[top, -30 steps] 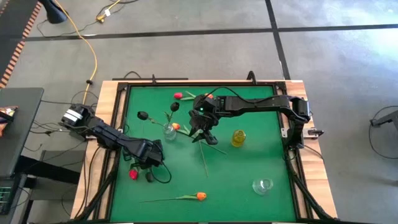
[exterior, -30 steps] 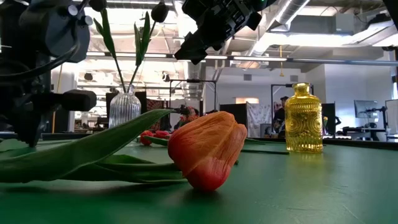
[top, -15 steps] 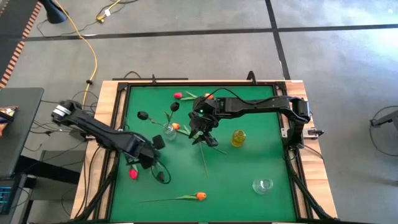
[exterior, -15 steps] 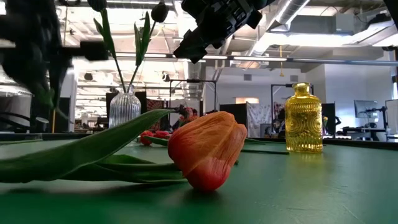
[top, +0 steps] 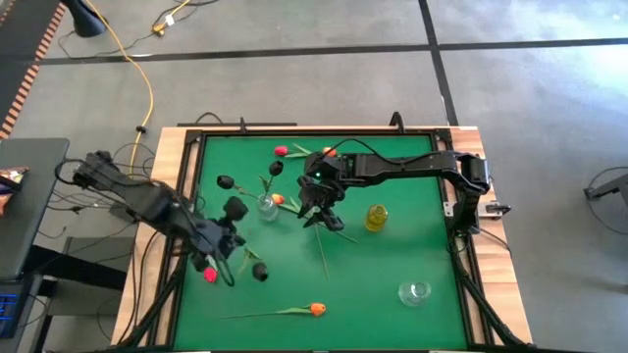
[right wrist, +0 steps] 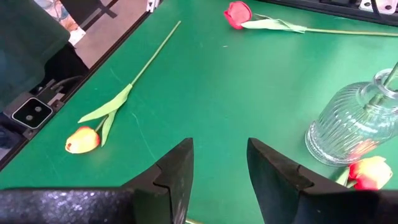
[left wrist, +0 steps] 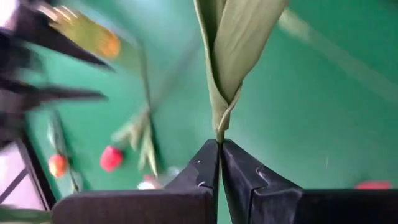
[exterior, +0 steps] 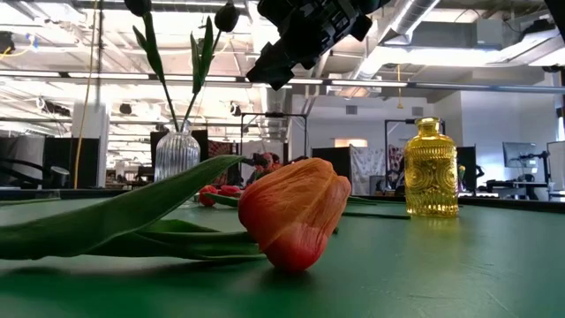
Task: Sort flowers into vase by color
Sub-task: Put the black tulip into the top transparent vase
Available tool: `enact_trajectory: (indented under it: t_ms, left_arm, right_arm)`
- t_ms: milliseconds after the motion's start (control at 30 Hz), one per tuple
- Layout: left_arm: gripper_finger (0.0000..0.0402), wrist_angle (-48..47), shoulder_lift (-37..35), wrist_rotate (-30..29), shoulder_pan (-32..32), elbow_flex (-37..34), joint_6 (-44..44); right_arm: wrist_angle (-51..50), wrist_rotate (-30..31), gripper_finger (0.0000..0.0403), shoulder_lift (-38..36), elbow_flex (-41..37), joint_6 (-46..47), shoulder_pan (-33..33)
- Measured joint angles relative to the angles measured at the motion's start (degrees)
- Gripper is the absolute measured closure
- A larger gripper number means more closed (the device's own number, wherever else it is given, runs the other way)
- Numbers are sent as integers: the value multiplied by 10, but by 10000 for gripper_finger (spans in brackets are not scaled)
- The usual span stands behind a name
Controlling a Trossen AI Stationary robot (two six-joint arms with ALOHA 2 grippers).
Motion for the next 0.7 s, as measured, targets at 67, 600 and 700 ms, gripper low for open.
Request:
enact_trajectory:
  t_ms: [67,600,700]
  left_arm:
    - [401,5,0,7,0,52,-22]
    - [401,201,-84,-91,12,228,-2]
    - [401,193,-118,-221,38,214,-22]
  right_arm:
    - [0,0,227,0,0,0,0]
    - [2,0,227,0,0,36,-5]
    - [2,0,227,0,0,43,-5]
